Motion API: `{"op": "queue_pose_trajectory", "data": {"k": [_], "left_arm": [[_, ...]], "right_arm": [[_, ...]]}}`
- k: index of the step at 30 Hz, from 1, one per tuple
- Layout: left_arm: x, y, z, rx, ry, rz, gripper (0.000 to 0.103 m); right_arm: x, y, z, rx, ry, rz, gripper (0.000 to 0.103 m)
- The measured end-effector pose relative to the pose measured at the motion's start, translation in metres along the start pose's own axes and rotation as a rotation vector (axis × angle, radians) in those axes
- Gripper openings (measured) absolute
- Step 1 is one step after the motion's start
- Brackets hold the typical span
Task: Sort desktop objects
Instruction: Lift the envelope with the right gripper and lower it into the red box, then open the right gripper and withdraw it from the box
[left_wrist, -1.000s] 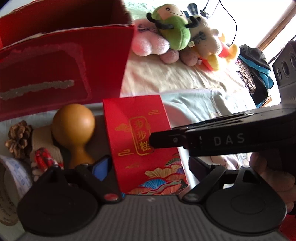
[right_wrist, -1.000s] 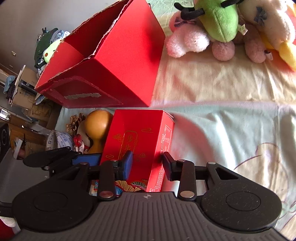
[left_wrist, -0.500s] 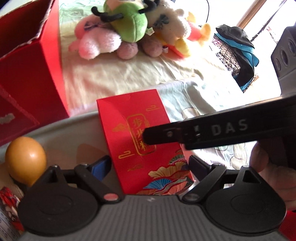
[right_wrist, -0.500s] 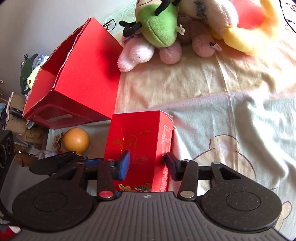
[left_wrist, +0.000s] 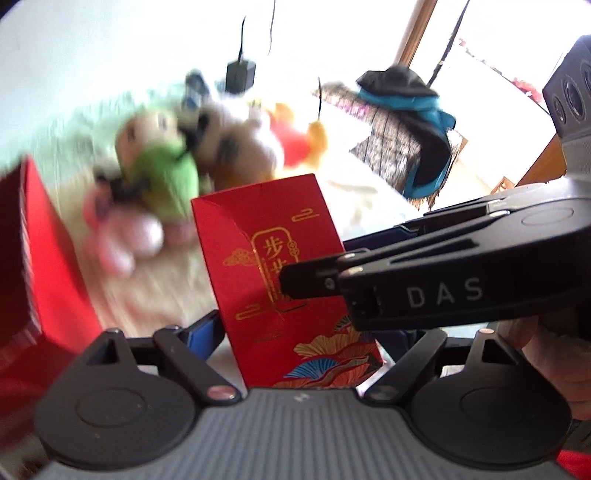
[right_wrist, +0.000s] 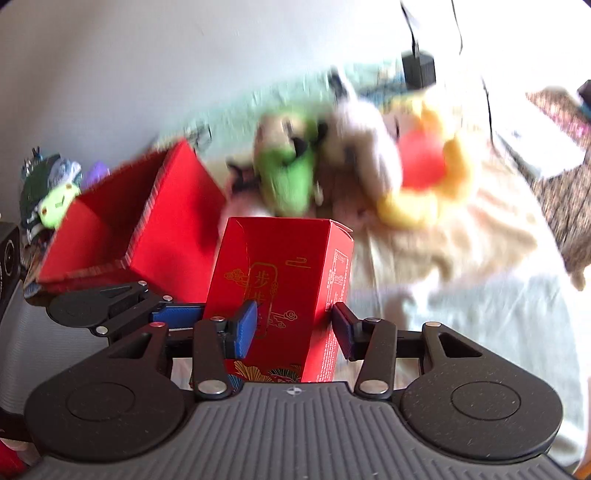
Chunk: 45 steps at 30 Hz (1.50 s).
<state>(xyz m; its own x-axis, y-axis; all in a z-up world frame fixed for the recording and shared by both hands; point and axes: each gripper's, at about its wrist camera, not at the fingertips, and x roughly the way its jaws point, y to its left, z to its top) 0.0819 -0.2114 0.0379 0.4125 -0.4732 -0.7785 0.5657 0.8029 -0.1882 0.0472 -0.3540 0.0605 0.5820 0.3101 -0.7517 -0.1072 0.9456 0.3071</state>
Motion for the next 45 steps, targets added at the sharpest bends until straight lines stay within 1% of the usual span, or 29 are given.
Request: {"op": "queue_pose_trajectory", "data": {"k": [3,7,10,11,13,15,18,21,25,30,31,32,34,38,41,43,45], "left_arm": [[-0.037,0.020,0.027,0.025,-0.085,0.031,0.085],[-0.087,0.065,0.045,0.023,-0.152,0.110,0.085],[-0.114,0.106,0.039,0.002,-0.165,0.177,0.085],[-0.120,0.121,0.034,-0.013,-0.159,0.196,0.085],[-0.127,0.150,0.019,-0.063,-0.133,0.211,0.085],[-0.125,0.176,0.004,-0.118,-0.094,0.212,0.085],[-0.109,0.207,-0.017,-0.192,-0.024,0.202,0.085],[-0.084,0.224,-0.030,-0.246,0.042,0.186,0.084],[-0.059,0.243,-0.037,-0.292,0.136,0.163,0.082],[-0.032,0.259,-0.039,-0.333,0.249,0.129,0.080],[-0.028,0.261,-0.038,-0.338,0.267,0.123,0.078],[-0.025,0.262,-0.037,-0.343,0.279,0.115,0.076],[-0.021,0.264,-0.035,-0.351,0.302,0.108,0.076],[-0.008,0.264,-0.031,-0.321,0.368,0.104,0.074],[0.000,0.263,-0.032,-0.328,0.402,0.079,0.074],[0.000,0.263,-0.031,-0.339,0.403,0.068,0.075],[-0.002,0.262,-0.031,-0.344,0.394,0.065,0.075]], "right_arm": [[-0.017,0.030,0.032,-0.064,-0.100,0.012,0.048],[-0.015,0.082,0.068,-0.156,-0.176,0.068,0.048],[0.002,0.123,0.081,-0.219,-0.185,0.124,0.048],[0.010,0.135,0.084,-0.232,-0.176,0.142,0.048],[0.033,0.160,0.084,-0.260,-0.150,0.168,0.048],[0.056,0.179,0.078,-0.283,-0.117,0.175,0.048],[0.090,0.200,0.069,-0.307,-0.050,0.161,0.048],[0.118,0.208,0.063,-0.316,0.026,0.138,0.048],[0.151,0.214,0.063,-0.292,0.136,0.106,0.048],[0.180,0.211,0.060,-0.240,0.254,0.083,0.047],[0.183,0.210,0.060,-0.232,0.273,0.075,0.047],[0.186,0.209,0.060,-0.231,0.282,0.065,0.047],[0.190,0.209,0.060,-0.231,0.294,0.053,0.045],[0.194,0.209,0.059,-0.224,0.304,0.033,0.042],[0.191,0.207,0.061,-0.209,0.298,0.038,0.042],[0.185,0.206,0.062,-0.205,0.272,0.040,0.043],[0.173,0.205,0.063,-0.212,0.215,0.041,0.043]]}}
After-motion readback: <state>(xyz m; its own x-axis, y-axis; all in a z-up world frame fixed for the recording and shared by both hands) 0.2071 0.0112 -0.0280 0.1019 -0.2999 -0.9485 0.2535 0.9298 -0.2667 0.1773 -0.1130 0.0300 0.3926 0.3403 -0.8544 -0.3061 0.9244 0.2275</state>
